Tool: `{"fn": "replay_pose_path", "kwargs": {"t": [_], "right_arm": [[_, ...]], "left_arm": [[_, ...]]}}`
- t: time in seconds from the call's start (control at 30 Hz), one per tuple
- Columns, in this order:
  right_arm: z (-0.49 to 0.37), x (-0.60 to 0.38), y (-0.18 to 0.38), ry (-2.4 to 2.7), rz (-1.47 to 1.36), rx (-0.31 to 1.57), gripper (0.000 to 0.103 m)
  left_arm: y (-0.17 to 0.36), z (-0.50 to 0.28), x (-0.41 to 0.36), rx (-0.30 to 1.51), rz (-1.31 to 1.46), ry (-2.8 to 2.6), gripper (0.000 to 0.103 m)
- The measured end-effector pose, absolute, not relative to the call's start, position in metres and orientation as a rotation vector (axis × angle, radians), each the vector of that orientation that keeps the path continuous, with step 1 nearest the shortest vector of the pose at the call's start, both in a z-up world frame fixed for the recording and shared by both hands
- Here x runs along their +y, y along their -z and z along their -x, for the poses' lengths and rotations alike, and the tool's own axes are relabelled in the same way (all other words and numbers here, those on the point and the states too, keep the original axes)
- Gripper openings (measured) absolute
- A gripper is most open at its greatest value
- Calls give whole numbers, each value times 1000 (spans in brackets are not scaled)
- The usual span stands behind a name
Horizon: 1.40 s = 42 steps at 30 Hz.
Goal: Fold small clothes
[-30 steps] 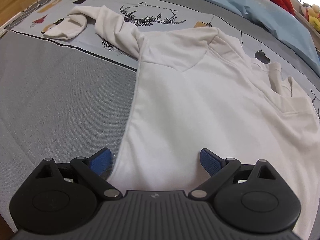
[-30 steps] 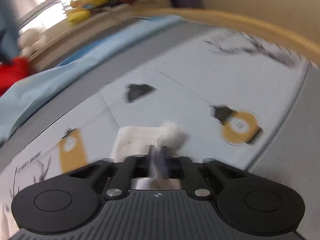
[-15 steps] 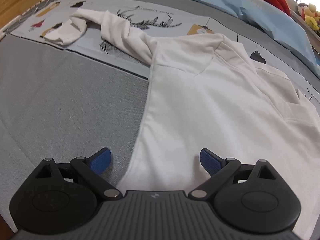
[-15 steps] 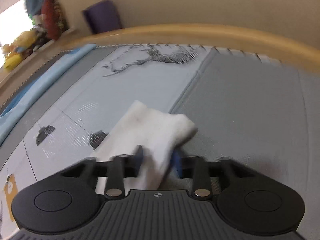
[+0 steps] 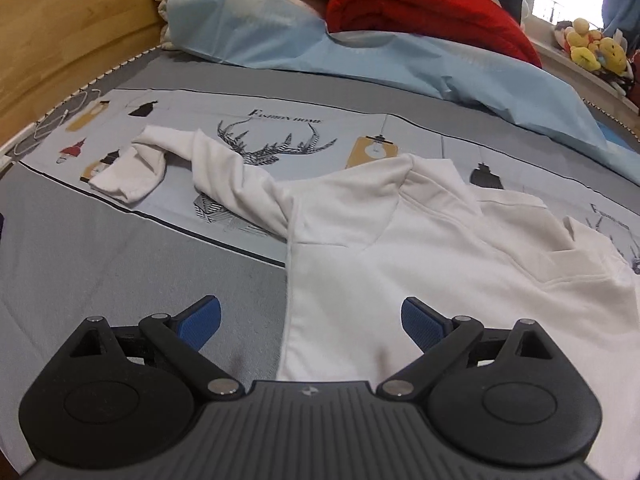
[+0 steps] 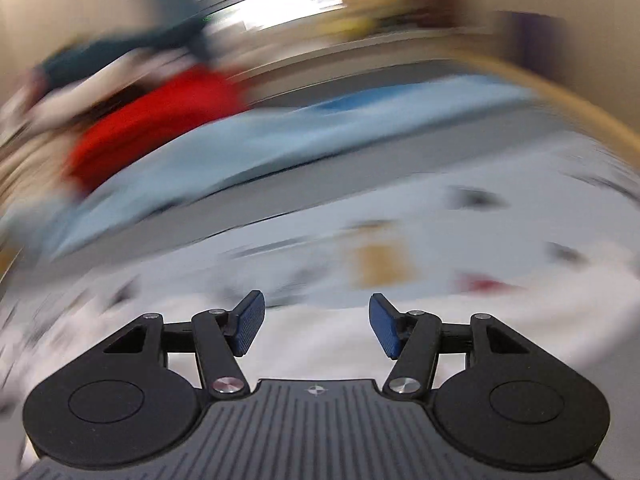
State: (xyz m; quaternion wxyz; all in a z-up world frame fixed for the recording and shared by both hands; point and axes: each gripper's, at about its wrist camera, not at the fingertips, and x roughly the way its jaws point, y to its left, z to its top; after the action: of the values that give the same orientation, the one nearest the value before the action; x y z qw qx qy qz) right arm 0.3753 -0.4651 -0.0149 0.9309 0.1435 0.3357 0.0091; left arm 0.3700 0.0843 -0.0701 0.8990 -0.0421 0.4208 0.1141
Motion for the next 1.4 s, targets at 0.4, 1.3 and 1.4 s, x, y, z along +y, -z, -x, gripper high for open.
{"fn": "replay_pose_path", "kwargs": {"t": [0.4, 1.3, 1.4], "right_arm": [[-578, -289, 107, -224, 78, 995, 44], [-313, -289, 38, -138, -155, 813, 64], [-271, -277, 49, -133, -169, 810, 64]], "left_arm": [[91, -380, 146, 917, 65, -427, 99], [68, -377, 201, 842, 282, -470, 99], [60, -394, 223, 810, 332, -454, 99]]}}
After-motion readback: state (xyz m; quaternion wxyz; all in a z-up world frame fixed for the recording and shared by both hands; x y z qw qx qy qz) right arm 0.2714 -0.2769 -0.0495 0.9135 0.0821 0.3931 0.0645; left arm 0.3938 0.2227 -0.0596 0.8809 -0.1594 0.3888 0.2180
